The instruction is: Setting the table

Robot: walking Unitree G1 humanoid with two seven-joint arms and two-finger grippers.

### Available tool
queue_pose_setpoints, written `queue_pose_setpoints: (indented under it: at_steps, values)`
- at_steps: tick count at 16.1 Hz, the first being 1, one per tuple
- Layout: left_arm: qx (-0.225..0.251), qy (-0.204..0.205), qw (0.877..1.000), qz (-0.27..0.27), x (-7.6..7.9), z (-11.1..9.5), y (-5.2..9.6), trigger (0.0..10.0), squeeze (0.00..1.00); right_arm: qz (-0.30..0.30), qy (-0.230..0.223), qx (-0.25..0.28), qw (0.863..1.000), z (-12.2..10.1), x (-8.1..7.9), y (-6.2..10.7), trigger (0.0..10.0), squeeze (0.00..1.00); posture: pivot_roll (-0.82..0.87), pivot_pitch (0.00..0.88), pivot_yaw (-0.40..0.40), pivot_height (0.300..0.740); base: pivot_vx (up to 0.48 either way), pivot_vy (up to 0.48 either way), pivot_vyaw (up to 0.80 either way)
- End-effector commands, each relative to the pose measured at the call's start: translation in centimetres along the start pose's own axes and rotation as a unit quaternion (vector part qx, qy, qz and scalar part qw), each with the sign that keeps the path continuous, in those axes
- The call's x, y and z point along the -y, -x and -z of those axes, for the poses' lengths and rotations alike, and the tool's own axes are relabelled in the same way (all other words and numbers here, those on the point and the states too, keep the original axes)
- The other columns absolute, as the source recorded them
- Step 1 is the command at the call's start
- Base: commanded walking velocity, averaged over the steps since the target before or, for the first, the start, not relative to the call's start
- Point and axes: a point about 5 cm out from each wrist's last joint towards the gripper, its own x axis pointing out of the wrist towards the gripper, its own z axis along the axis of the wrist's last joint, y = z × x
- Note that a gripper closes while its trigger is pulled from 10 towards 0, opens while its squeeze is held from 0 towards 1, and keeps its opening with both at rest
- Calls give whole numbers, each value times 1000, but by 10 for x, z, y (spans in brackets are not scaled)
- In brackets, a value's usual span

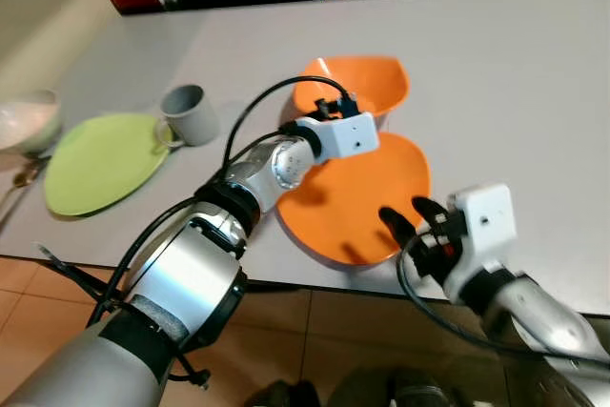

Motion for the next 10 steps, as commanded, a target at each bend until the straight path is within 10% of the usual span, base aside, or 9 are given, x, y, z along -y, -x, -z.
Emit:
queue_pose_setpoints:
  at_steps: [1, 4, 10]
  values:
    - [13, -16, 999, -32, -21, -5, -2, 10000, 0, -12, 0, 9, 1000, 0, -3, -4, 10000, 0, -274, 0, 157, 740, 0, 0, 0]
    - [90, 128, 986, -65, -45, -29, -5, 10000, 0, -25, 0, 31, 999, -3, -2, -22, 10000, 0, -186, 0, 109, 740, 0, 0, 0]
    - [56, 109, 992, -26, 6, -6, 5, 10000, 0, -34, 12, 44, 998, 2, -6, -40, 10000, 0, -170, 0, 139, 740, 0, 0, 0]
